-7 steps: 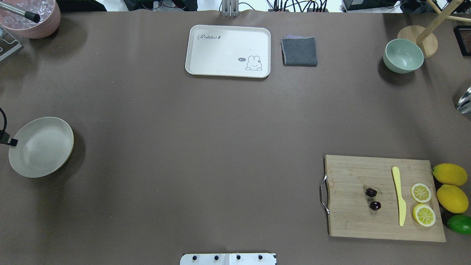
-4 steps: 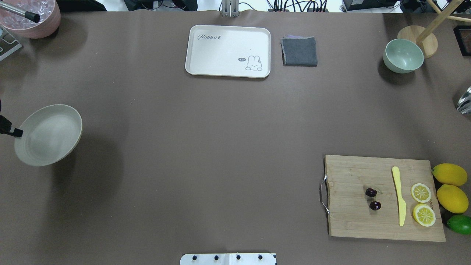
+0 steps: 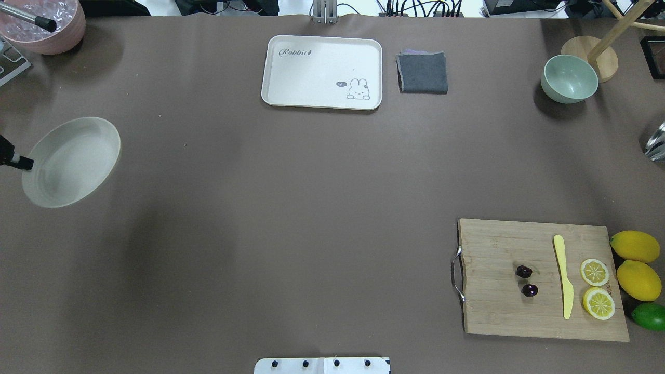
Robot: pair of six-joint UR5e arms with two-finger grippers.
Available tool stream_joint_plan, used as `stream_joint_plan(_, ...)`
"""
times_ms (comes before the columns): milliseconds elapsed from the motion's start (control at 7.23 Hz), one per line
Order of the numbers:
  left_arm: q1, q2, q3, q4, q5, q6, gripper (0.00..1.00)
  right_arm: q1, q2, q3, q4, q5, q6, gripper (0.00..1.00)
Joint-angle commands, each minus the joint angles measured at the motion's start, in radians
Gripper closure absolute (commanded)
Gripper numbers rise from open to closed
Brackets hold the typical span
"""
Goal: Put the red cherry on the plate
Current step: 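Drag the white plate with the left gripper toward the table's center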
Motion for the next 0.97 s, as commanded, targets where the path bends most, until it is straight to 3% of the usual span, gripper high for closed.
stream_joint_plan(0,0.219,-0.120,-0.057,0.016,0.216,-0.248,1.00,-0.003,0.003,0.000,-0.002,0.004,0.001,0.00)
stream_joint_plan(415,0.595,-0.226,-0.050,0.019,0.624,-0.464,1.00,-0.003,0.003,-0.005,0.000,0.007,0.001,0.00)
stream_joint_plan(830,0.760,-0.353,0.002,0.071,0.808,-0.544,1.00,-0.003,0.000,-0.003,0.002,0.007,0.000,0.00)
